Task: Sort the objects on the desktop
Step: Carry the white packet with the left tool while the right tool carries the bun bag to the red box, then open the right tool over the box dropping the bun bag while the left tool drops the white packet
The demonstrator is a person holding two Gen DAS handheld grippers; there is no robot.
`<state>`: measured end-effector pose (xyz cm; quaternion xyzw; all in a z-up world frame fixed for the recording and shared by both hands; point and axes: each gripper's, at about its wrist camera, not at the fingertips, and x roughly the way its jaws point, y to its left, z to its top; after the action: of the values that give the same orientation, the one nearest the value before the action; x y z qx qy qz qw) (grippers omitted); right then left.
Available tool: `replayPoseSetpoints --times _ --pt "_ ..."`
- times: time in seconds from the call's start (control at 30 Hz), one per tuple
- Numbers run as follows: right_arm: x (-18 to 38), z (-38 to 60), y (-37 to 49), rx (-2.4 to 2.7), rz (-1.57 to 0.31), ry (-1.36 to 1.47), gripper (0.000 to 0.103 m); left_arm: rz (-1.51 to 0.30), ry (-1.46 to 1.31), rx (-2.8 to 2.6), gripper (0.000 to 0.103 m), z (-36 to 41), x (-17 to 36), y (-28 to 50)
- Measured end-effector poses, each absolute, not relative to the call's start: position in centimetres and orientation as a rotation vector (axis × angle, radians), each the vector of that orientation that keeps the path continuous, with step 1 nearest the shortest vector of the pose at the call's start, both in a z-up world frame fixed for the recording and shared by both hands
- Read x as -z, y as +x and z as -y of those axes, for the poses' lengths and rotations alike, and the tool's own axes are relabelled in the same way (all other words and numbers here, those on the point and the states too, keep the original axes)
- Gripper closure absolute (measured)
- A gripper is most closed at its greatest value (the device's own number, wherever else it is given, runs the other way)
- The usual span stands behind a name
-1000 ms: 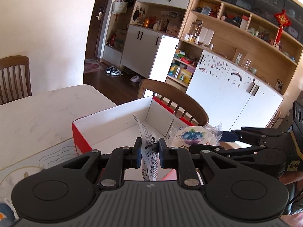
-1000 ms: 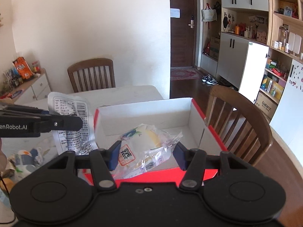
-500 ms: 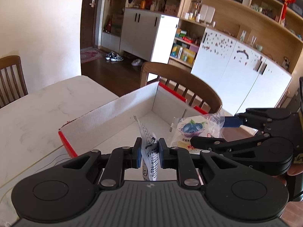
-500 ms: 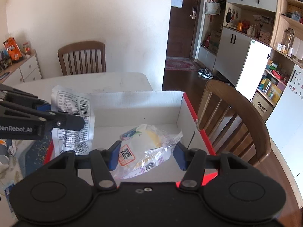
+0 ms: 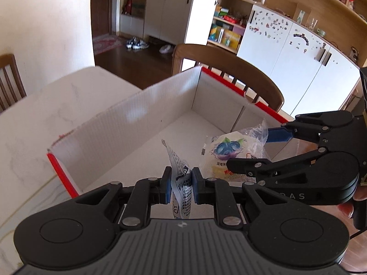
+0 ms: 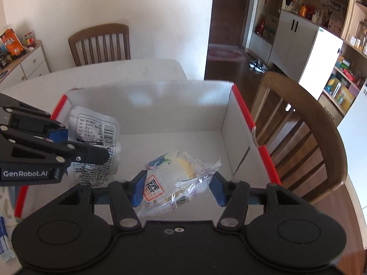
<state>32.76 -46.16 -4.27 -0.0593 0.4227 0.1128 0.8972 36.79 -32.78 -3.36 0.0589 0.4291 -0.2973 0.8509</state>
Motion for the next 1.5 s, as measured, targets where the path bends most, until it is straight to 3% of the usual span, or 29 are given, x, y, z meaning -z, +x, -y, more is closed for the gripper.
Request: replayPoseSetpoints --times 0.57,0.7,0.9,1.07,1.5 --pt "7.3 45.6 33.6 -0.260 -0.966 -0.225 0.046 -1.007 0.130 0.630 0.087 33.6 5.3 37.8" --pt "7.3 46.0 33.5 -0.273 -0.964 -0.218 0.035 -1.029 0.109 0.635 0.086 33.5 5.2 38.0" --pt "6.0 46.6 32.8 -0.295 -0.924 -0.240 0.029 -1.009 0.105 0.670 0.085 33.1 4.6 37.4" --pt "4.3 47.2 32.1 -0.320 -0.894 -0.227 0.028 -1.000 0.111 0.680 0.077 33.0 4.1 37.1" --pt "0.8 48.3 30.2 -0.377 -0.823 -0.163 0.026 -0.909 0.036 0.708 0.077 31.4 1.2 34.4"
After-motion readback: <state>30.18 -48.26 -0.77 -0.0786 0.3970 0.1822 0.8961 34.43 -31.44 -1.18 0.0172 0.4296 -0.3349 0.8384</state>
